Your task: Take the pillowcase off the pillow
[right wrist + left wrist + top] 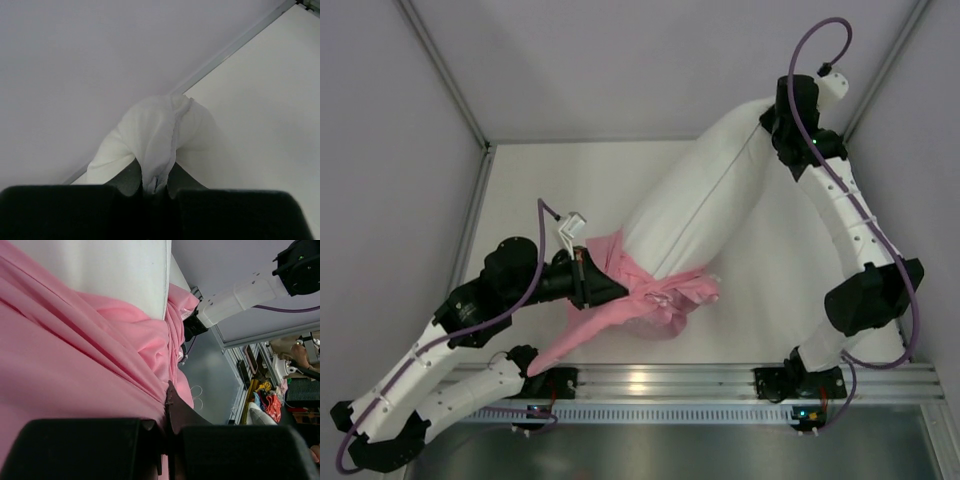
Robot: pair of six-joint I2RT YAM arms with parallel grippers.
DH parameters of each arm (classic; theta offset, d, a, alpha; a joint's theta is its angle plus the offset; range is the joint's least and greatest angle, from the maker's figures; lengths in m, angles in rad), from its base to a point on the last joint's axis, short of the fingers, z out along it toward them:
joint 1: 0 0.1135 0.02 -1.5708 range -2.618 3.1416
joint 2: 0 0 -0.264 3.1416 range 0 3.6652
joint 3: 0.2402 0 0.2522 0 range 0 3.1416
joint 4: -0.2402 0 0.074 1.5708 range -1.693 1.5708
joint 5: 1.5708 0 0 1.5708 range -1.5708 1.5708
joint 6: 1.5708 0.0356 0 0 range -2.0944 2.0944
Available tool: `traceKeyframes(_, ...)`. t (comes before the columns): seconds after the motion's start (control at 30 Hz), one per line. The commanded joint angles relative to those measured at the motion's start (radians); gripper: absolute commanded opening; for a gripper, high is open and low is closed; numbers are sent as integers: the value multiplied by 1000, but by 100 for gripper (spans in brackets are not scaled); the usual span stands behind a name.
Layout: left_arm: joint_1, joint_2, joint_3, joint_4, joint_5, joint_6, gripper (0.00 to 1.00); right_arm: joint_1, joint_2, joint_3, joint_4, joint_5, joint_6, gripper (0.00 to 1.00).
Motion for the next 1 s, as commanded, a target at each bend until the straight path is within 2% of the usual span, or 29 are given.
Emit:
traceKeyframes(0.0,-14,-68,29,-66,91,2,0,-117,50,175,107,234,-98,0)
traceKeyframes(0.33,-14,-129,50,-139,38,-8,0,-229,213,344,82,292,-259,0)
traceKeyframes(0.6,-14,-155,104,-221,-35,-11,0,-362,253,359,57,283,-276,0)
traceKeyframes(0.83,-14,-157,131,-294,-181,-18,0,-407,271,396,59,296,-329,0)
traceKeyframes(0.97,-14,-175,257,-420,-360,-58,0,-431,289,434,65,297,-360,0)
